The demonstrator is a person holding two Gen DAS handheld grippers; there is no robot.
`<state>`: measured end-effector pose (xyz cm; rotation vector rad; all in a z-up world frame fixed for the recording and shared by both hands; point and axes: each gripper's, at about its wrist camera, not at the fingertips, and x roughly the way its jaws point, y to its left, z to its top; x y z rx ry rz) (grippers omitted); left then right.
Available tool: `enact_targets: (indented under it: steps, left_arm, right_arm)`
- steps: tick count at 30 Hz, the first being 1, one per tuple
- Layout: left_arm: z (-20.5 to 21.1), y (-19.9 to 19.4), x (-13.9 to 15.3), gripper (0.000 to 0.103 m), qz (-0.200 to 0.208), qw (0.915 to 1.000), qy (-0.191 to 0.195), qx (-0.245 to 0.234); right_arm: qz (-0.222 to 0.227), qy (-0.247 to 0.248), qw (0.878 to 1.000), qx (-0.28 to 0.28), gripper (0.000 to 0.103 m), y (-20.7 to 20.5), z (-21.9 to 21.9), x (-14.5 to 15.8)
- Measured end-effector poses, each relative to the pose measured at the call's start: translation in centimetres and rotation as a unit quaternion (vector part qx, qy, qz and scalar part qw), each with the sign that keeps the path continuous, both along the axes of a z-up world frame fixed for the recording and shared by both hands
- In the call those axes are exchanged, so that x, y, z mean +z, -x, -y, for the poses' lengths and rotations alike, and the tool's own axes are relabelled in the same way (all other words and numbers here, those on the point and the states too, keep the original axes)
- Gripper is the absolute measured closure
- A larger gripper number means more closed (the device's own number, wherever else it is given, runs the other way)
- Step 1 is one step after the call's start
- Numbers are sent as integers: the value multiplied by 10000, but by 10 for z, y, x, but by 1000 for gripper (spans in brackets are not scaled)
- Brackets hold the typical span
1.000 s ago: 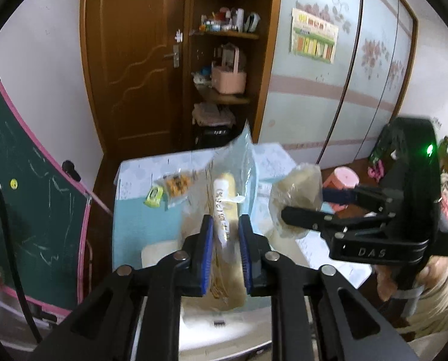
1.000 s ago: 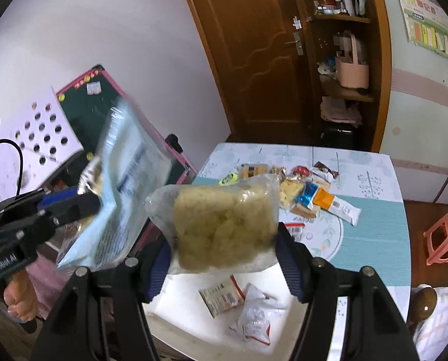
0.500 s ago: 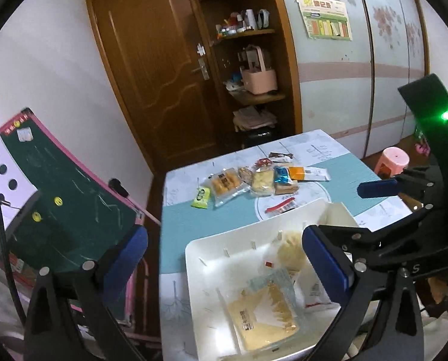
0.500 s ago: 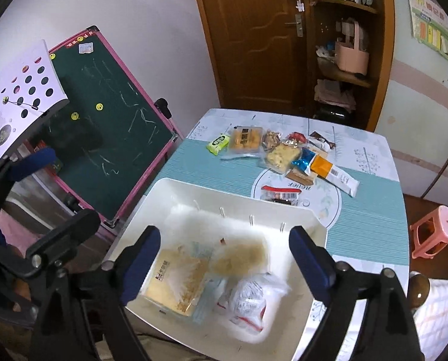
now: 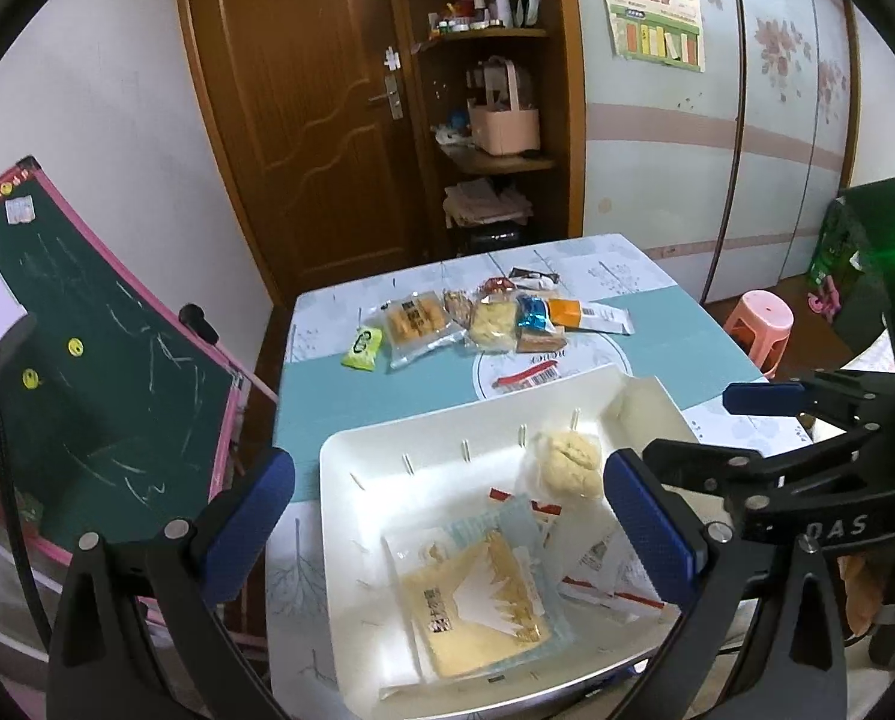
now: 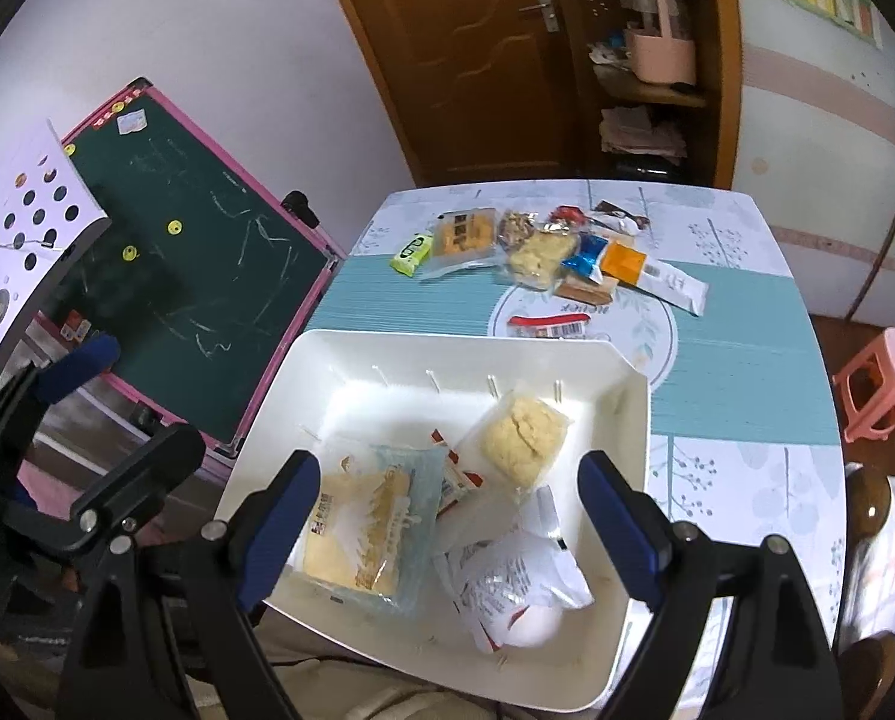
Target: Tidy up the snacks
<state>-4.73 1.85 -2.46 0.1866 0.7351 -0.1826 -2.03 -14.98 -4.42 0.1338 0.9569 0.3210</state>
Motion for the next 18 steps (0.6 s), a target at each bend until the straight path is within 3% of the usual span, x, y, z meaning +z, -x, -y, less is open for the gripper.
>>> enact_targets:
  steps: [11,18]
  left_arm:
    - [-2,-2,-7,1,-124,9999,74,16]
    - [-5,-5,-8,1,-172,9997,167,51]
  right_arm:
    - [-25,140,9991,-390,14,9,9,-1]
    - [201,-41,9988,-456,14,14,17,3]
